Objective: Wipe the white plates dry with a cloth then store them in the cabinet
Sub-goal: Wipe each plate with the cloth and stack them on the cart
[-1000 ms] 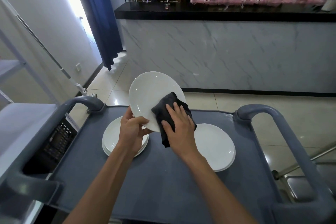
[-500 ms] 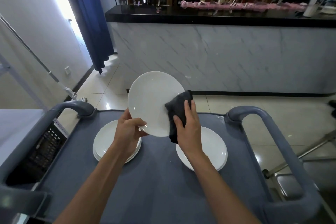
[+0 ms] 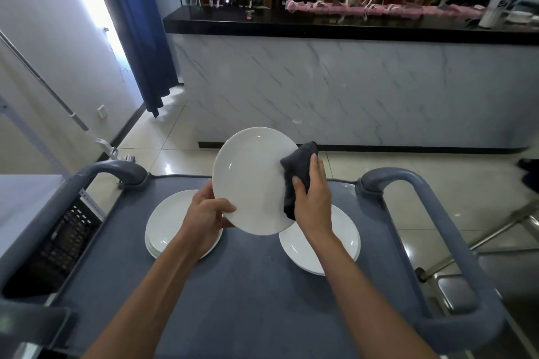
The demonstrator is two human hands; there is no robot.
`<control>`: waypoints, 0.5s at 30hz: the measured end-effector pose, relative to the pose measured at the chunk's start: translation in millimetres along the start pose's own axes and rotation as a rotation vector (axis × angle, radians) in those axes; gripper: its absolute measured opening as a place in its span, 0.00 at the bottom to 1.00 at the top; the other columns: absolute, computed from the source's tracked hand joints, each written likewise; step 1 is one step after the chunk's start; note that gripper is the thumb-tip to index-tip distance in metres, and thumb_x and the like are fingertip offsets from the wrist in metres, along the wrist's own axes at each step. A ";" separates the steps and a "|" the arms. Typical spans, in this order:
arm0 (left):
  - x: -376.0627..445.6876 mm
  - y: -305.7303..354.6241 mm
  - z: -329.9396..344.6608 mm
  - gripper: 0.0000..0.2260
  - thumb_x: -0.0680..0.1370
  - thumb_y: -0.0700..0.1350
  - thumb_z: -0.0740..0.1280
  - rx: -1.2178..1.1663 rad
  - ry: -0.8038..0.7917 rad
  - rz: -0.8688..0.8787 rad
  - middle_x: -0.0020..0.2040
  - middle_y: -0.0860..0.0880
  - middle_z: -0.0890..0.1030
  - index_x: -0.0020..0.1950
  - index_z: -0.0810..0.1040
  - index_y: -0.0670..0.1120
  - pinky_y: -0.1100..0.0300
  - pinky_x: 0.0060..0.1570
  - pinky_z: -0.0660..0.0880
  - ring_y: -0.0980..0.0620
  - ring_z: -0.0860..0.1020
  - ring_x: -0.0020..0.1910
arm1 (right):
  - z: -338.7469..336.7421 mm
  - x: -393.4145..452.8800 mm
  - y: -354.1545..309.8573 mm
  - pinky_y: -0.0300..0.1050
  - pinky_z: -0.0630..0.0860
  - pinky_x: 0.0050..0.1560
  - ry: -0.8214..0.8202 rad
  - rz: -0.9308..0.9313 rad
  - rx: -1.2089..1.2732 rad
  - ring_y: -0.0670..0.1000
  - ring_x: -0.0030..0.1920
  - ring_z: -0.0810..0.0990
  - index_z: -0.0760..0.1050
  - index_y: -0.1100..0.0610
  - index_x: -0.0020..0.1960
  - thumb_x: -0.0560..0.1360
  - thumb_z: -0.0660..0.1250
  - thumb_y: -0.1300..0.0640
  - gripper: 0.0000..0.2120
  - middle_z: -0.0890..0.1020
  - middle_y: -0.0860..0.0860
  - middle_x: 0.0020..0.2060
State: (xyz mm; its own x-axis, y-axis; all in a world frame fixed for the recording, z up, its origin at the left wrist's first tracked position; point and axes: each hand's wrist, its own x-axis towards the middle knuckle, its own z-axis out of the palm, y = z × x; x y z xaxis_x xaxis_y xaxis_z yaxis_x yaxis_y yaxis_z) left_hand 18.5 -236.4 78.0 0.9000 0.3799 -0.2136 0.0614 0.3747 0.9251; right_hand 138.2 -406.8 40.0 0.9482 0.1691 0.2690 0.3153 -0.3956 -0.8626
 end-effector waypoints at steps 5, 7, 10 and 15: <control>-3.1 -1.3 1.4 0.26 0.60 0.33 0.64 0.030 -0.059 -0.020 0.47 0.44 0.84 0.57 0.79 0.44 0.52 0.34 0.79 0.44 0.81 0.43 | -2.0 8.9 2.3 0.36 0.51 0.73 0.002 -0.076 -0.095 0.52 0.79 0.55 0.52 0.56 0.81 0.83 0.60 0.59 0.30 0.56 0.52 0.80; -3.5 -2.7 0.3 0.26 0.60 0.33 0.64 0.051 -0.074 -0.034 0.47 0.43 0.83 0.58 0.79 0.43 0.52 0.32 0.79 0.44 0.80 0.43 | -2.9 12.0 0.8 0.38 0.51 0.74 0.017 -0.126 -0.165 0.54 0.79 0.56 0.52 0.59 0.81 0.83 0.60 0.60 0.30 0.56 0.54 0.80; -3.4 -5.6 -0.3 0.26 0.60 0.33 0.65 0.062 -0.090 -0.053 0.47 0.43 0.83 0.57 0.79 0.43 0.54 0.31 0.77 0.43 0.79 0.44 | -2.7 16.9 0.0 0.45 0.54 0.75 0.019 -0.187 -0.269 0.56 0.78 0.57 0.53 0.61 0.80 0.82 0.60 0.60 0.29 0.57 0.55 0.80; -3.7 -9.5 -0.6 0.23 0.60 0.34 0.65 0.086 -0.119 -0.062 0.47 0.43 0.83 0.55 0.80 0.45 0.55 0.32 0.78 0.42 0.80 0.45 | 0.3 19.7 0.1 0.53 0.57 0.75 -0.002 -0.243 -0.327 0.57 0.78 0.57 0.53 0.60 0.80 0.81 0.55 0.55 0.29 0.56 0.55 0.80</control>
State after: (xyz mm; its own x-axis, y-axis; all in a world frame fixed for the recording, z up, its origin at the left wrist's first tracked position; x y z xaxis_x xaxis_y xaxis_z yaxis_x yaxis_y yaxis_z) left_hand 14.4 -240.8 69.8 0.9378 0.2533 -0.2374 0.1509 0.3183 0.9359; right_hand 156.9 -403.2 45.1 0.8445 0.2951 0.4469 0.5265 -0.6103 -0.5919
